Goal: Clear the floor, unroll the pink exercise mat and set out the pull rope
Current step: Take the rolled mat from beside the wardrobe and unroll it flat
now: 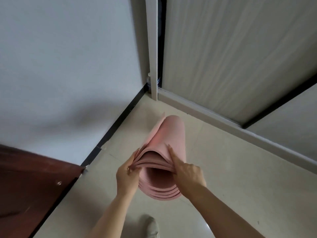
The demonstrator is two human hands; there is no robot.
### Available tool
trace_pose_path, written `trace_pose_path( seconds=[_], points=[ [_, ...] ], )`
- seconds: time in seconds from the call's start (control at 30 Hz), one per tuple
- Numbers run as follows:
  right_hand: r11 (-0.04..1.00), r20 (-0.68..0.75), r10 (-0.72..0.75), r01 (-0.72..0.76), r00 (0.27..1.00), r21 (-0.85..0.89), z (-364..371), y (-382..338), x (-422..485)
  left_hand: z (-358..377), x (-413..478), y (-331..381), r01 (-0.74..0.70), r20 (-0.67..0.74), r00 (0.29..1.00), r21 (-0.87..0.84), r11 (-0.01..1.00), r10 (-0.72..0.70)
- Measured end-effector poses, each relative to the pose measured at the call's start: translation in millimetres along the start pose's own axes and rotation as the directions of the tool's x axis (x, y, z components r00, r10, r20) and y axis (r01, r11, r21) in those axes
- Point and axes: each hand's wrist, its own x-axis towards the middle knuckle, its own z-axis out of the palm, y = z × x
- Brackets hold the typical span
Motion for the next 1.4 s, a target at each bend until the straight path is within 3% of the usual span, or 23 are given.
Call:
trace_pose_path(
  seconds=[0.13,0.2,0.3,0.4,0.5,0.57,0.7,0.87,0.93,1.0,1.03,1.07,1.1,1.13,1.17,1.2,1.27,1.33,1.4],
  points=[
    [0.982,0.140,-0.103,0.078,0.985,0.175,83.6,-6.2,-6.3,-8.5,-2.3,-96.3,0.079,0.001,0.997,-0.104,0.991,-0.080],
    [0.951,0.265,-0.252,0.187,0.931,0.246,118.9,-8.7,-8.3,-16.0,-1.8,-145.2,0.147,-0.127,0.978,-0.144,0.979,-0.165],
    [0.904,0.329,-0.407,0.325,0.852,0.276,158.7,-14.5,-5.5,-32.8,-0.4,-210.3,0.259,-0.290,0.897,-0.265,0.929,-0.333],
    [0.898,0.223,-0.397,0.328,0.890,0.292,181.4,-16.9,13.4,-44.4,1.5,-261.7,0.346,-0.268,0.862,-0.311,0.885,-0.431],
    [0.924,-0.021,-0.256,0.250,0.967,0.288,218.7,-27.5,55.7,-58.8,12.1,-317.1,0.374,-0.252,0.854,-0.311,0.874,-0.455],
    [0.934,-0.086,-0.181,0.198,0.980,0.297,242.1,-35.8,86.9,-67.6,19.2,-351.9,0.384,-0.244,0.854,-0.301,0.873,-0.460],
    [0.967,-0.008,-0.209,0.208,0.978,0.147,294.9,-53.6,138.8,-80.8,39.5,-420.8,0.386,-0.238,0.845,-0.348,0.854,-0.479],
    [0.943,0.105,-0.330,0.333,0.938,-0.013,364.4,-69.3,186.7,-106.7,89.9,-486.6,0.404,-0.088,0.867,-0.453,0.795,-0.491],
    [0.936,0.072,-0.338,0.344,0.938,-0.078,380.8,-75.5,199.1,-120.2,111.3,-494.1,0.332,-0.124,0.877,-0.542,0.773,-0.463],
    [0.937,0.030,-0.333,0.334,0.943,-0.107,394.0,-80.2,206.8,-130.2,132.5,-496.1,0.225,-0.277,0.852,-0.572,0.789,-0.443],
    [0.937,0.024,-0.331,0.332,0.943,-0.114,397.4,-80.9,208.7,-132.7,140.9,-494.5,0.187,-0.424,0.804,-0.484,0.855,-0.416],
    [0.936,0.028,-0.332,0.333,0.943,-0.117,400.8,-80.5,209.8,-133.5,147.7,-492.0,0.178,-0.571,0.761,-0.273,0.945,-0.308],
    [0.935,0.032,-0.335,0.337,0.942,-0.110,402.4,-78.6,209.6,-132.5,151.6,-487.9,0.166,-0.626,0.774,0.047,0.985,-0.100],
    [0.935,0.034,-0.340,0.342,0.940,-0.094,403.9,-75.1,208.9,-131.9,156.1,-486.7,0.102,-0.534,0.834,0.392,0.914,0.137],
    [0.936,0.028,-0.344,0.345,0.939,-0.069,404.8,-71.2,208.0,-132.2,164.0,-487.2,0.001,-0.344,0.889,0.661,0.750,0.302],
    [0.935,0.021,-0.351,0.351,0.936,-0.043,405.6,-67.3,205.8,-132.2,172.5,-488.9,-0.089,-0.154,0.926,0.800,0.594,0.346],
    [0.936,-0.013,-0.352,0.352,0.936,0.001,409.4,-59.7,202.5,-134.0,193.7,-494.1,-0.135,0.046,0.978,0.884,0.448,0.205],
    [0.936,-0.054,-0.349,0.351,0.936,0.023,416.0,-52.5,199.2,-136.0,212.8,-501.9,-0.052,0.055,0.998,0.892,0.448,0.008],
    [0.934,-0.067,-0.353,0.356,0.933,0.036,422.7,-45.7,195.0,-135.2,223.3,-508.2,0.040,0.005,0.996,0.867,0.496,-0.088]
  ],
)
